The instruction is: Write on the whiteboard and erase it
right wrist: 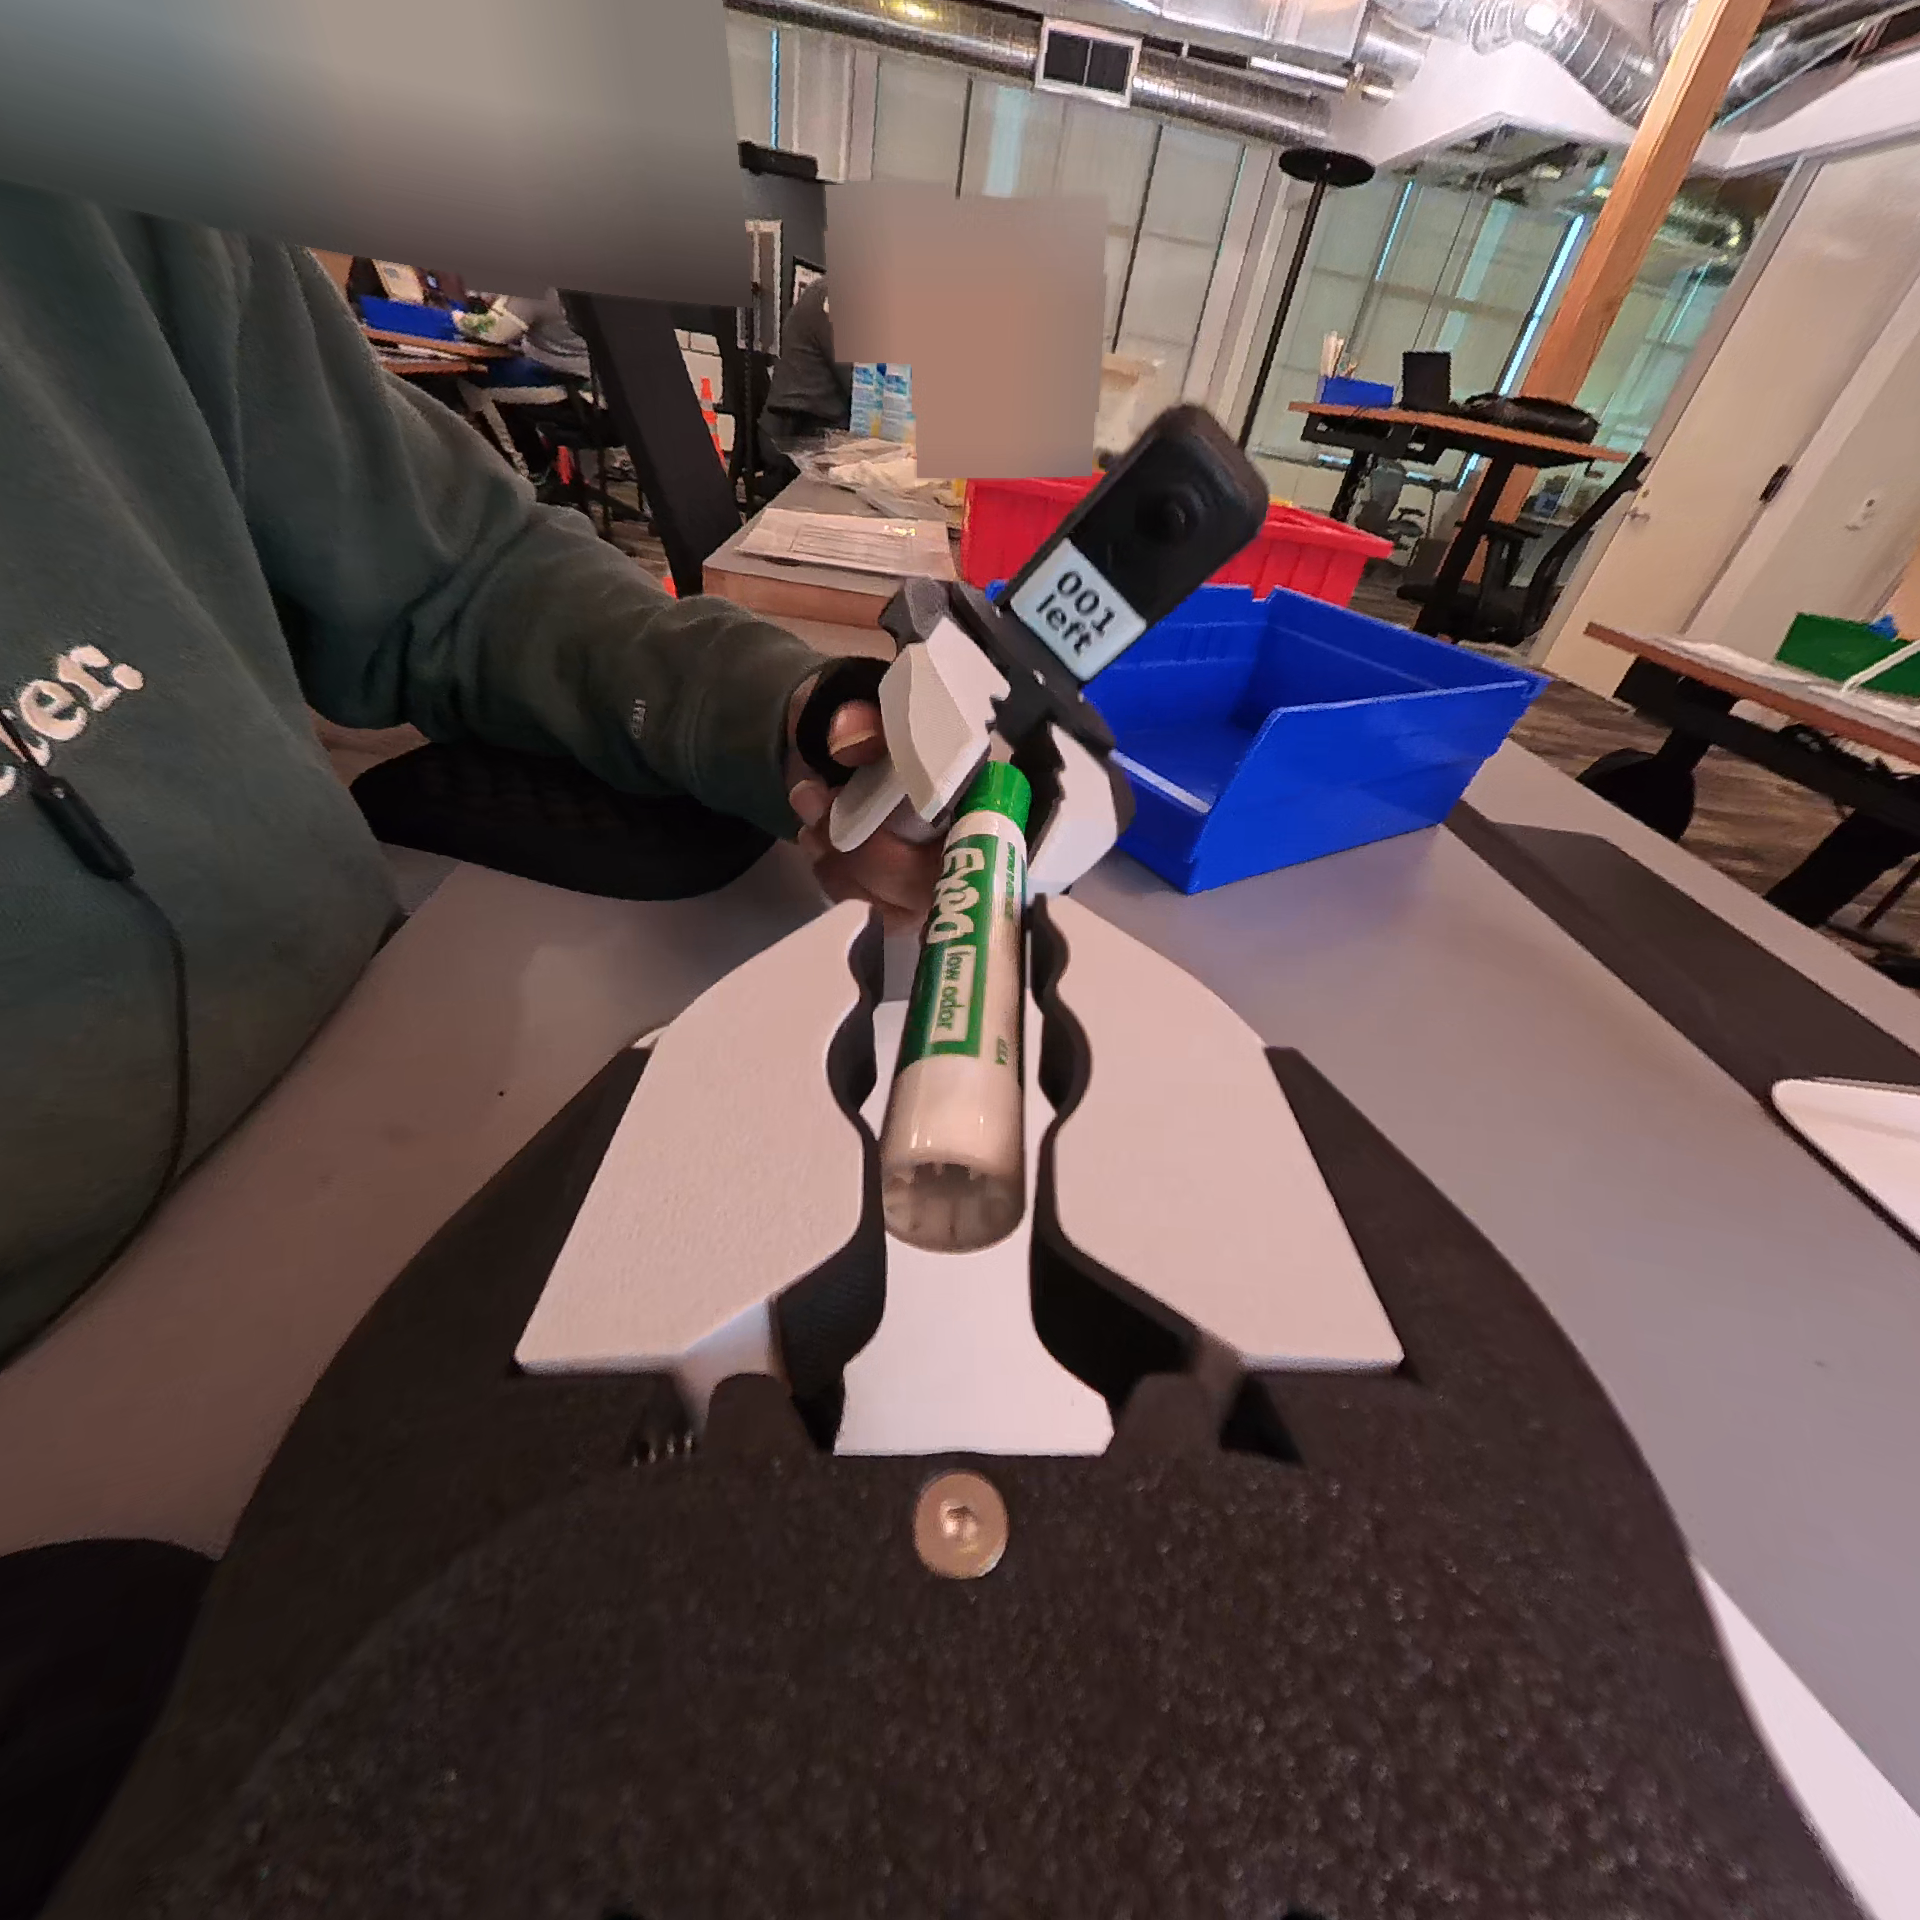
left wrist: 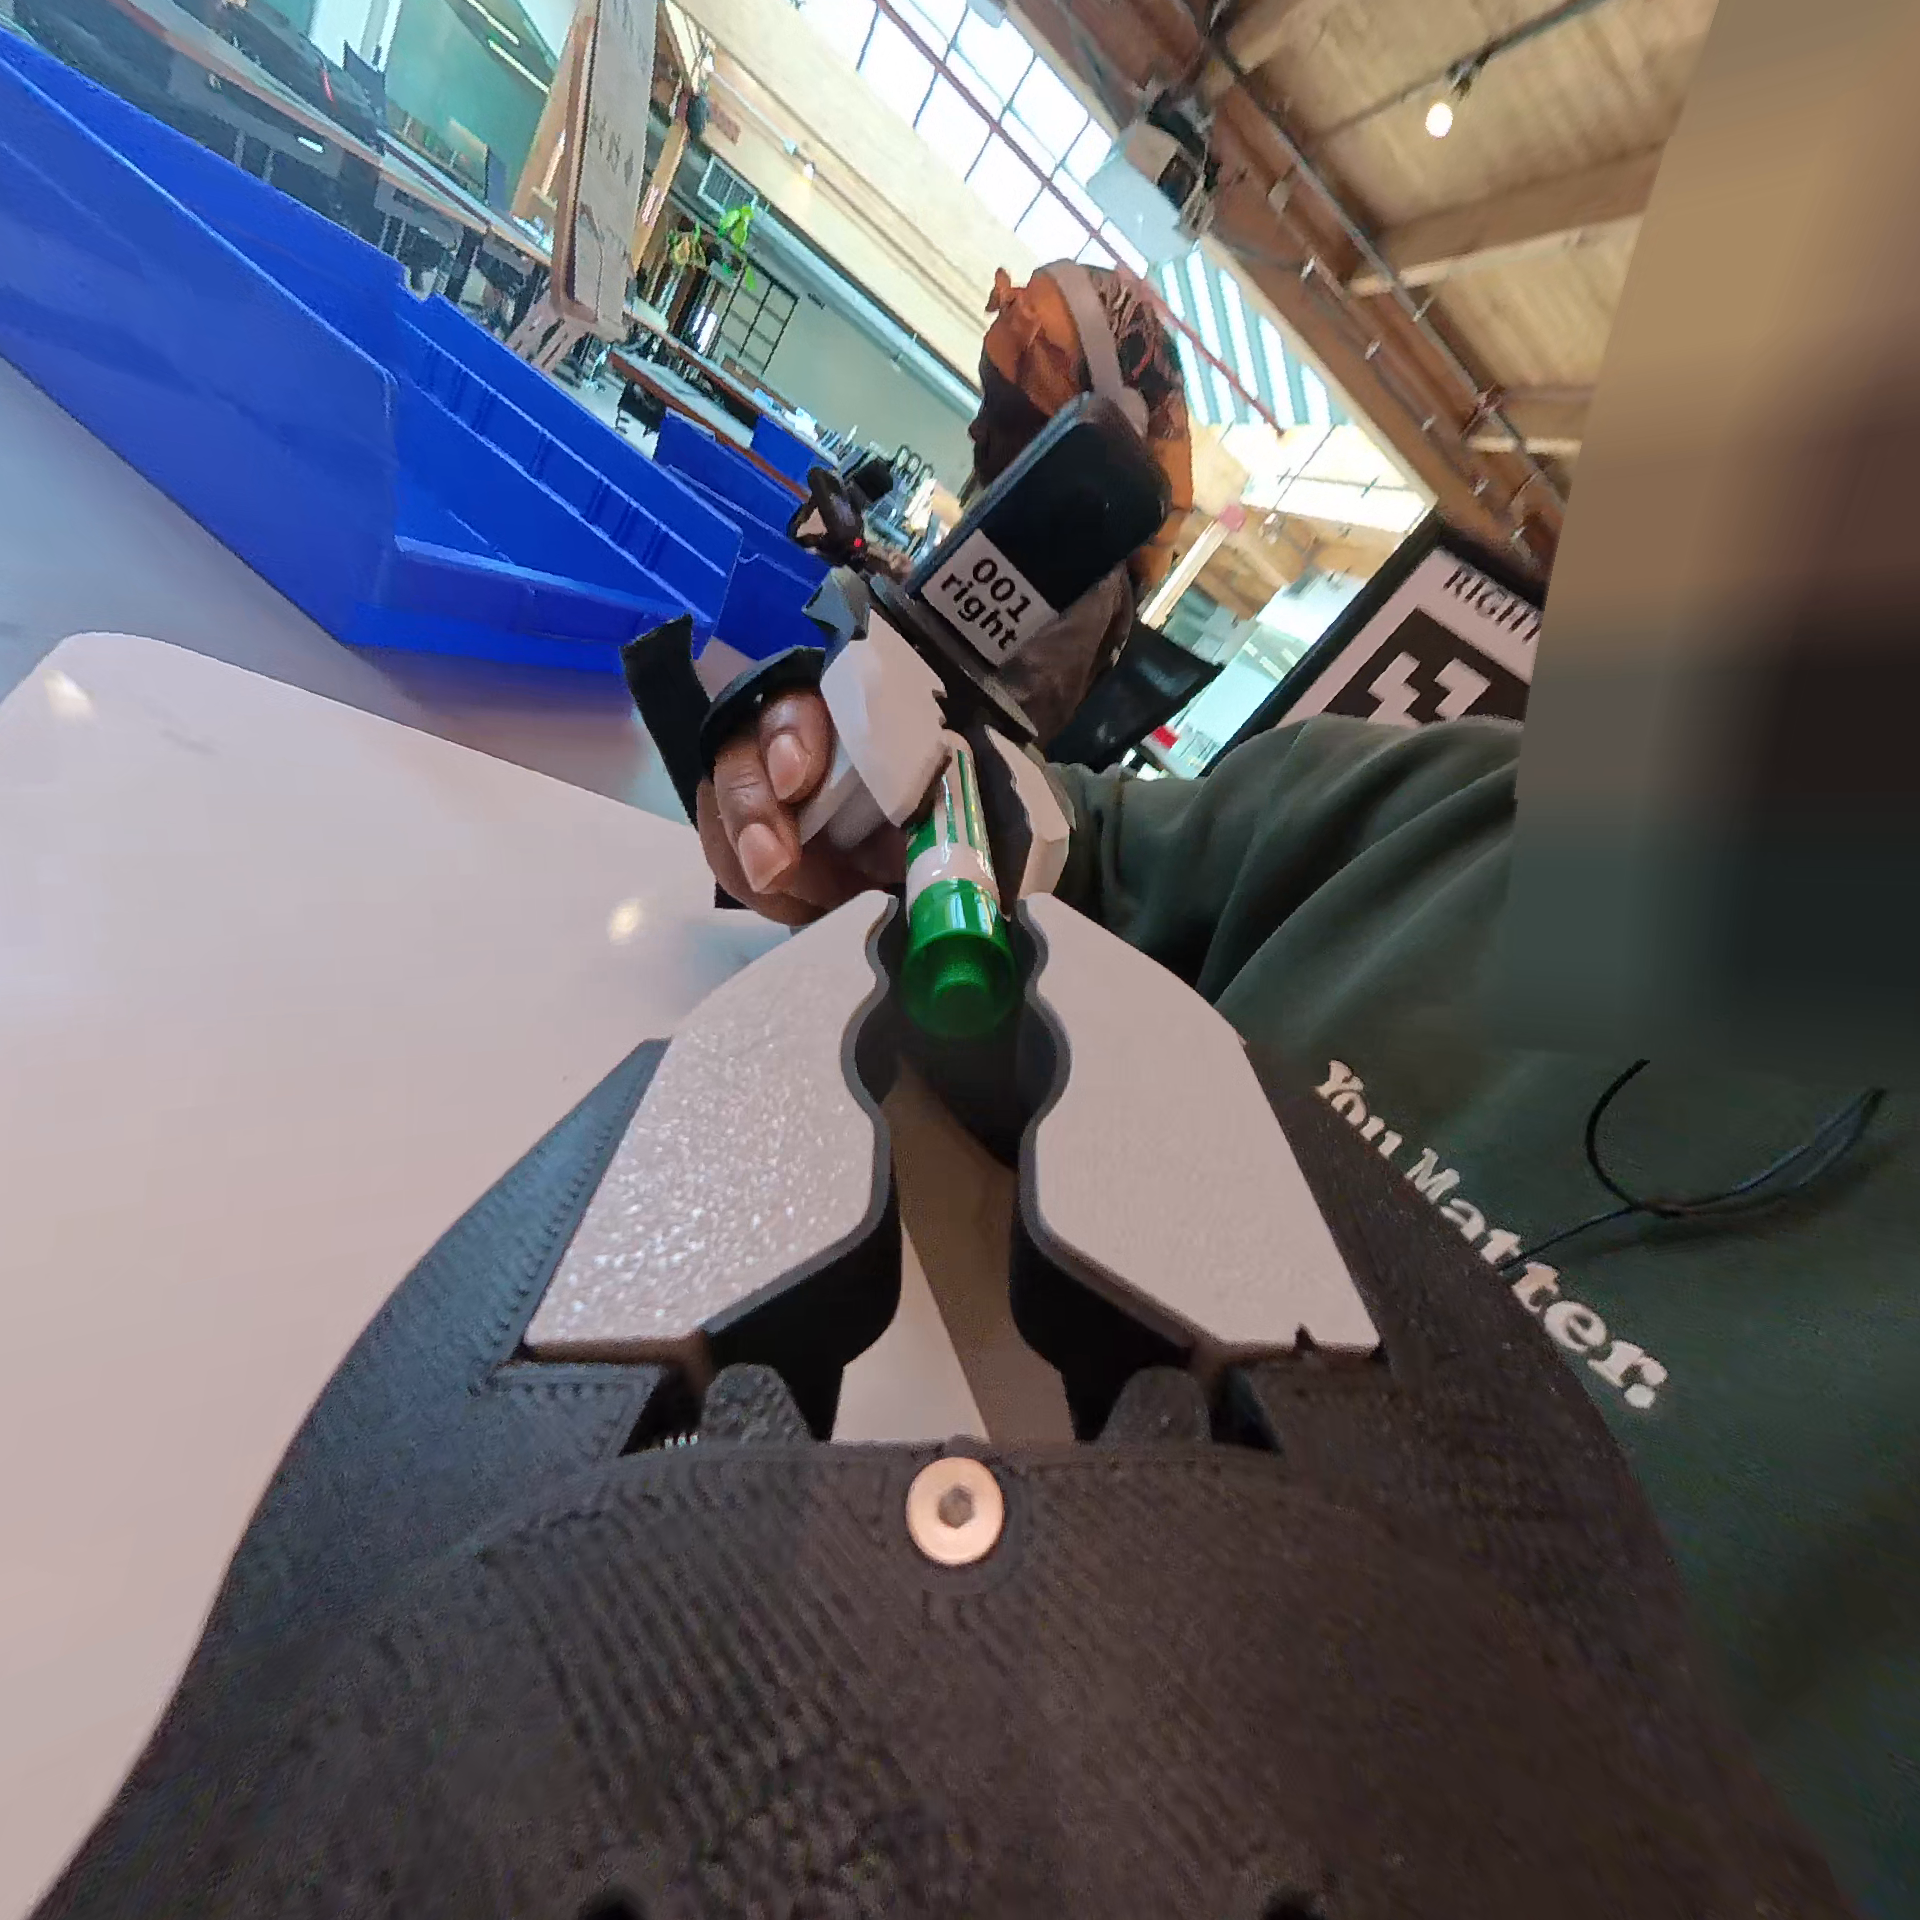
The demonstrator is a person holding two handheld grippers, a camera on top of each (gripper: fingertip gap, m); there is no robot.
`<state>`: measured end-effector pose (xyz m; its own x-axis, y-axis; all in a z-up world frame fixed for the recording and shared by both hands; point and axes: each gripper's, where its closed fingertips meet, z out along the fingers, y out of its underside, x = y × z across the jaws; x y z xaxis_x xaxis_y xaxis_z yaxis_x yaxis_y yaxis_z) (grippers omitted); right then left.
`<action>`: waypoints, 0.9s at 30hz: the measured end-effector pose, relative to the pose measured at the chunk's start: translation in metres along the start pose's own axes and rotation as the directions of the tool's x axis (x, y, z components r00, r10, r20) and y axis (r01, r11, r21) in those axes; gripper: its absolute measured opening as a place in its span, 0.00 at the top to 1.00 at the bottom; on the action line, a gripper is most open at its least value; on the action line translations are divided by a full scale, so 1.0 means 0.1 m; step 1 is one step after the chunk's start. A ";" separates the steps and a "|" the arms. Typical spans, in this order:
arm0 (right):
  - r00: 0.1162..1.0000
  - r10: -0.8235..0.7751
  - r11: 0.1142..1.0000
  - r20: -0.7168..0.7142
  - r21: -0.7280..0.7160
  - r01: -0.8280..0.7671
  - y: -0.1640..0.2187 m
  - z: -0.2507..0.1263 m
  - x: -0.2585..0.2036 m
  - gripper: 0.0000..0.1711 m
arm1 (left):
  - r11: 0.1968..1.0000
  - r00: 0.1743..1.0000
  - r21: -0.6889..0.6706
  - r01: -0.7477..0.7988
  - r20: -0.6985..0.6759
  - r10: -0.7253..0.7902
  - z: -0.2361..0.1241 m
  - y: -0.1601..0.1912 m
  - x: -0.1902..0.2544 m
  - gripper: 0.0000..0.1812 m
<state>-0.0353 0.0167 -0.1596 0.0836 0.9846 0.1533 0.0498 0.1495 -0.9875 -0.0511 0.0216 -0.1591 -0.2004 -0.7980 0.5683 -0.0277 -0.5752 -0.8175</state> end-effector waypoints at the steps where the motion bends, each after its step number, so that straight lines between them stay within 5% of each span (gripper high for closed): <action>1: 1.000 -0.008 1.000 -0.006 0.007 0.008 -0.02 0.00 0.00 0.83 | 0.999 1.000 0.021 0.024 -0.011 -0.024 0.00 -0.01 0.00 0.89; 10: 0.994 -0.079 0.997 -0.077 -0.007 0.078 -0.05 0.00 0.06 0.79 | 0.969 0.977 0.155 0.194 -0.120 -0.177 0.10 -0.10 0.05 0.89; 27: 0.990 -0.138 0.988 -0.039 -0.078 0.134 0.06 0.09 -0.07 0.79 | 0.992 0.991 0.017 0.125 -0.038 -0.125 0.25 0.12 0.05 0.89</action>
<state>-0.0449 0.0117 -0.1673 0.1147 0.9504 0.2891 0.1377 0.2730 -0.9521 -0.0277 0.0061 -0.1642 -0.2321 -0.7127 0.6620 -0.0360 -0.6738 -0.7380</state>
